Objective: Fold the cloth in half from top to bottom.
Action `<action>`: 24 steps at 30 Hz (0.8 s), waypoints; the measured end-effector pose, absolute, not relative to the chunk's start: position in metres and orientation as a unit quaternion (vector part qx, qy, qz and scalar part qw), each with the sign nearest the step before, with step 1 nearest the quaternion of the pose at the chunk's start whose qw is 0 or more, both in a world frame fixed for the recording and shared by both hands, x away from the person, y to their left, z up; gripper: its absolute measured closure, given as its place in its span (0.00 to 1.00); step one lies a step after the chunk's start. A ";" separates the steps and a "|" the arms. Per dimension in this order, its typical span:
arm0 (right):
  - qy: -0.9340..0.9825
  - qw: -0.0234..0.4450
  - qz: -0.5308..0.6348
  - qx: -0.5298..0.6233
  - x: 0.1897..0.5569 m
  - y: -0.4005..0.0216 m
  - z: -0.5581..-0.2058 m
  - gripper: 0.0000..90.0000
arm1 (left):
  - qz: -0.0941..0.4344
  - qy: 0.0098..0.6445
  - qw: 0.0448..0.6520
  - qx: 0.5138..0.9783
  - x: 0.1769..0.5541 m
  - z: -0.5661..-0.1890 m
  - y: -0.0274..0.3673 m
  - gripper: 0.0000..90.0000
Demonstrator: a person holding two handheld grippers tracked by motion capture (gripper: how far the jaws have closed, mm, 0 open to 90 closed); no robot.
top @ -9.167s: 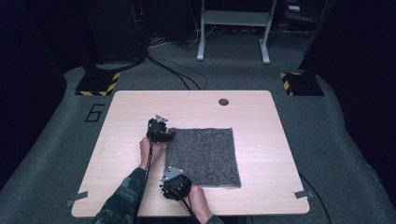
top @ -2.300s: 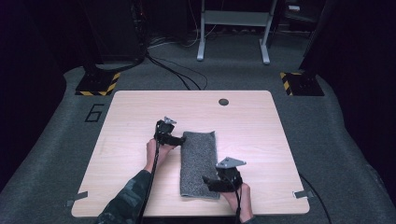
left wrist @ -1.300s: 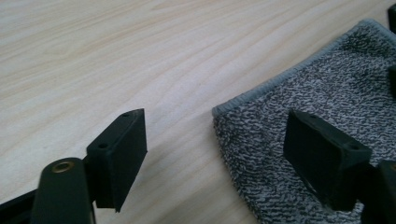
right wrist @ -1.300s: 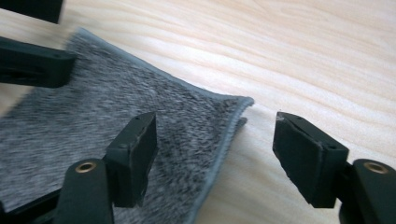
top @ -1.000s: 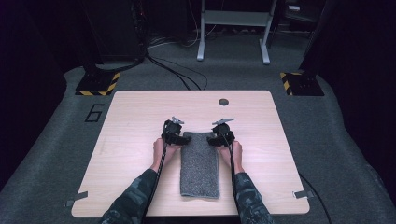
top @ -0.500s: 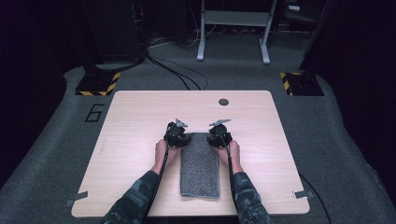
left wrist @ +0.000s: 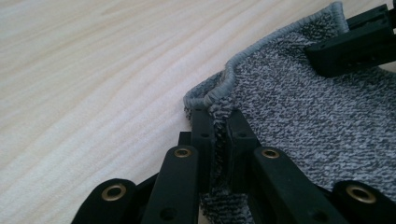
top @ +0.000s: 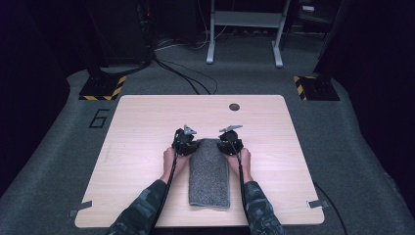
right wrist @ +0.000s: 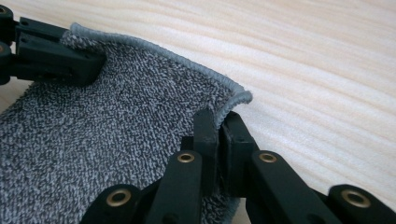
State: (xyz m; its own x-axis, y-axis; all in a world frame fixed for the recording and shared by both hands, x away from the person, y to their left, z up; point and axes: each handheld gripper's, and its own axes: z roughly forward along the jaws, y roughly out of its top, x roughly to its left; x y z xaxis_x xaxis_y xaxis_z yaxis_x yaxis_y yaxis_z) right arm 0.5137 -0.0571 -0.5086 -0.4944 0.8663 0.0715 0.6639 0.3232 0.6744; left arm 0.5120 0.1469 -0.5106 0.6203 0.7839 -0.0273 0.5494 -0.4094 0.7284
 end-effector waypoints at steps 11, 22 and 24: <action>0.784 0.188 0.366 0.464 0.505 -0.060 -0.485 0.96 | 0.189 0.385 0.387 0.816 0.508 -0.487 0.151 0.93; 0.780 0.219 0.385 0.441 0.509 -0.058 -0.456 0.96 | 0.216 0.382 0.399 0.805 0.514 -0.463 0.155 0.93; 0.782 0.229 0.388 0.431 0.510 -0.057 -0.448 0.96 | 0.223 0.381 0.404 0.801 0.516 -0.457 0.156 0.93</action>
